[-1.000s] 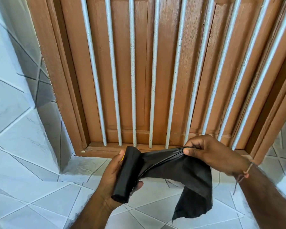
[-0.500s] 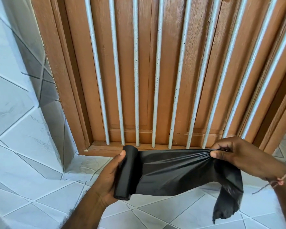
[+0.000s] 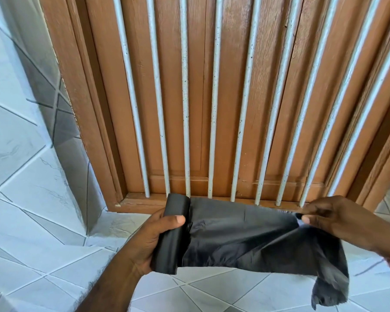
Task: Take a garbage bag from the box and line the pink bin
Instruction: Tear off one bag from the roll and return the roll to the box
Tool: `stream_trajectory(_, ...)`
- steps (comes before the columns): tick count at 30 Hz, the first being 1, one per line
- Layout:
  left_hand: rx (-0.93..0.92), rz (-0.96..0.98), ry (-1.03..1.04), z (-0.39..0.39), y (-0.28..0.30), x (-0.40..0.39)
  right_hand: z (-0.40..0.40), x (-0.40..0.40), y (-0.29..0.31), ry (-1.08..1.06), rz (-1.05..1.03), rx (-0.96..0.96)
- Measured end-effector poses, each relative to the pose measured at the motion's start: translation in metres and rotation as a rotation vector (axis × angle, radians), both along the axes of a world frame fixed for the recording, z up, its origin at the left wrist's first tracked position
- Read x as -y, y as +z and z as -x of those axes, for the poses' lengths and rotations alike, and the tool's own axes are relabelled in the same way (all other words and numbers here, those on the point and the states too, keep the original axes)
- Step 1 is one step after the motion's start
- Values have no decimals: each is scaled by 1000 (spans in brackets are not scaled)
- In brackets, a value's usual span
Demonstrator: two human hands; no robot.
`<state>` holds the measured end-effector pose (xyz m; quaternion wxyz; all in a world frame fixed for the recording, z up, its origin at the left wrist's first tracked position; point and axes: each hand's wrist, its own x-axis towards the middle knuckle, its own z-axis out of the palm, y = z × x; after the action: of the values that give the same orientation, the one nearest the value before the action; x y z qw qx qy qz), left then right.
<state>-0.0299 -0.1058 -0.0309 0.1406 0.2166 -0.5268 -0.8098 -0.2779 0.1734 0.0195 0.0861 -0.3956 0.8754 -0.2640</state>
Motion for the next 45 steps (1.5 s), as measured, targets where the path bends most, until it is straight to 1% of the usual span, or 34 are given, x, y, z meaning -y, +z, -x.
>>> stream_trajectory(1, -9, 23, -27, 0, 3, -1, -4, 5, 0, -16, 40, -29)
stream_trajectory(2, -20, 46, -56, 2, 5, -3, -11, 12, 2, -13, 124, -31)
stream_trajectory(3, -29, 64, -86, 2, 7, -5, -21, 23, 4, 29, 206, -1)
stream_trajectory(4, -30, 79, -117, 5, 9, -7, -35, 34, 6, 106, 274, 77)
stream_trajectory(6, -20, 100, -155, 9, 13, -12, -63, 61, 5, 303, 349, 321)
stream_trajectory(7, -25, 109, -169, 12, 15, -16, -73, 73, 3, 377, 353, 402)
stream_trajectory(8, -36, 118, -178, 15, 16, -18, -79, 83, -2, 430, 350, 436)
stream_trajectory(10, -45, 127, -166, 18, 18, -22, -87, 97, -8, 467, 367, 415)
stream_trajectory(13, -19, 144, -126, 17, 17, -21, -87, 104, -8, 406, 414, 397)
stream_trajectory(17, 14, 152, -145, 12, 15, -20, -78, 102, -7, 422, 331, 271)
stream_trajectory(20, 54, 176, -141, 13, 15, -22, -72, 102, -9, 428, 267, 230)
stream_trajectory(24, 75, 184, -119, 14, 19, -26, -73, 104, -10, 422, 275, 207)
stream_trajectory(28, 71, 242, -24, 18, 21, -35, -79, 109, -13, 388, 261, 117)
stream_trajectory(31, 58, 248, 77, 23, 21, -39, -83, 113, -21, 348, 338, 54)
stream_trajectory(35, 13, 227, 157, 27, 22, -45, -87, 113, -30, 324, 449, -28)
stream_trajectory(39, -26, 221, 190, 31, 25, -51, -86, 112, -31, 317, 510, -70)
stream_trajectory(42, -89, 213, 214, 34, 26, -53, -86, 110, -31, 291, 554, -95)
stream_trajectory(45, -91, 187, 223, 40, 25, -59, -90, 112, -32, 274, 563, -116)
